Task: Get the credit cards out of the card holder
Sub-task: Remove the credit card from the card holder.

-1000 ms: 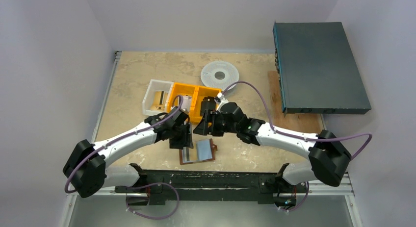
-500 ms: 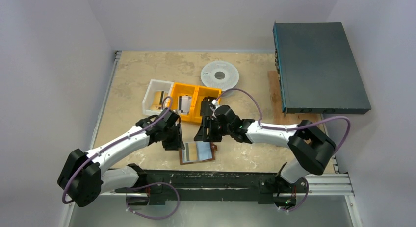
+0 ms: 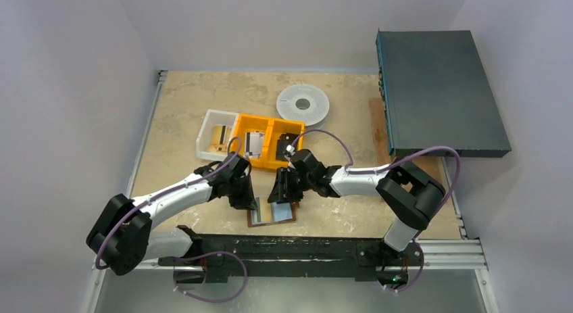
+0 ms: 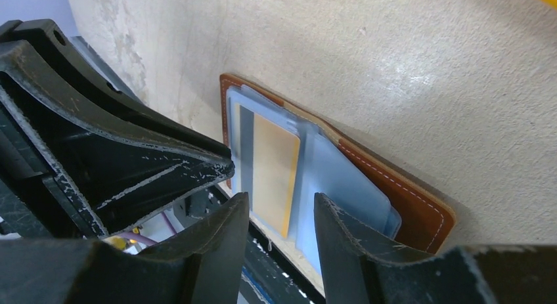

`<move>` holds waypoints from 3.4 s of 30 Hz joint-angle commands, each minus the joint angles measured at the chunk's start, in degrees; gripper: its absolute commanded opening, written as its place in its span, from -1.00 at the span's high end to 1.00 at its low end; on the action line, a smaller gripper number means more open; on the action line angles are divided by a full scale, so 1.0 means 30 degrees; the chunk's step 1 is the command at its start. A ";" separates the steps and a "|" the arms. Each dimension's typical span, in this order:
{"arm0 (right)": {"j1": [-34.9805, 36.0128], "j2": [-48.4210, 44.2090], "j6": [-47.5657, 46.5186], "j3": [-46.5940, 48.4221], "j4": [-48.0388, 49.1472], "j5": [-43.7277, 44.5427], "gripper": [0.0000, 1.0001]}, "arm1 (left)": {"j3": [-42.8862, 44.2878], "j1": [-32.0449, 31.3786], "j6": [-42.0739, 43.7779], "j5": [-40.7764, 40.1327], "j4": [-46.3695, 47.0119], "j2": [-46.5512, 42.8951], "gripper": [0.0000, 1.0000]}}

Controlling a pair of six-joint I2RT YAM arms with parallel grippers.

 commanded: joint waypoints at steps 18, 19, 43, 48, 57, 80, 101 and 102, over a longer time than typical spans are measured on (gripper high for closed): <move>-0.0023 0.1795 -0.0182 0.0129 0.1655 -0.1690 0.24 | -0.0455 0.0072 -0.0683 0.0754 0.2264 0.1755 0.91; -0.0023 0.1899 -0.0148 0.0154 0.1756 -0.1755 0.24 | -0.0455 0.0062 -0.0720 0.0783 0.2320 0.1779 0.91; -0.1547 0.1413 0.0891 -0.3336 0.7294 -0.3686 0.21 | -0.0301 -0.0933 -0.5139 -0.2243 0.0168 0.4061 1.00; -0.1693 0.1110 0.0979 -0.3873 0.7894 -0.3848 0.22 | -0.0480 -0.0883 -0.5369 -0.2805 -0.0369 0.3782 1.00; -0.1723 0.0741 0.0910 -0.4100 0.8019 -0.3618 0.35 | -0.0894 -0.0845 -0.5563 -0.3010 -0.0440 0.3461 1.00; -0.1714 0.0165 0.1299 -0.4289 0.8131 -0.2867 0.78 | -0.1126 -0.0814 -0.5390 -0.3409 -0.0598 0.3506 1.00; -0.1723 -0.1353 0.0345 -0.3938 0.4628 -0.0856 1.00 | -0.1076 -0.0657 -0.5282 -0.4846 -0.1943 0.3460 1.00; -0.1723 -0.1468 0.0302 -0.3910 0.4358 -0.0669 1.00 | -0.1093 -0.0626 -0.5283 -0.4923 -0.2041 0.3446 1.00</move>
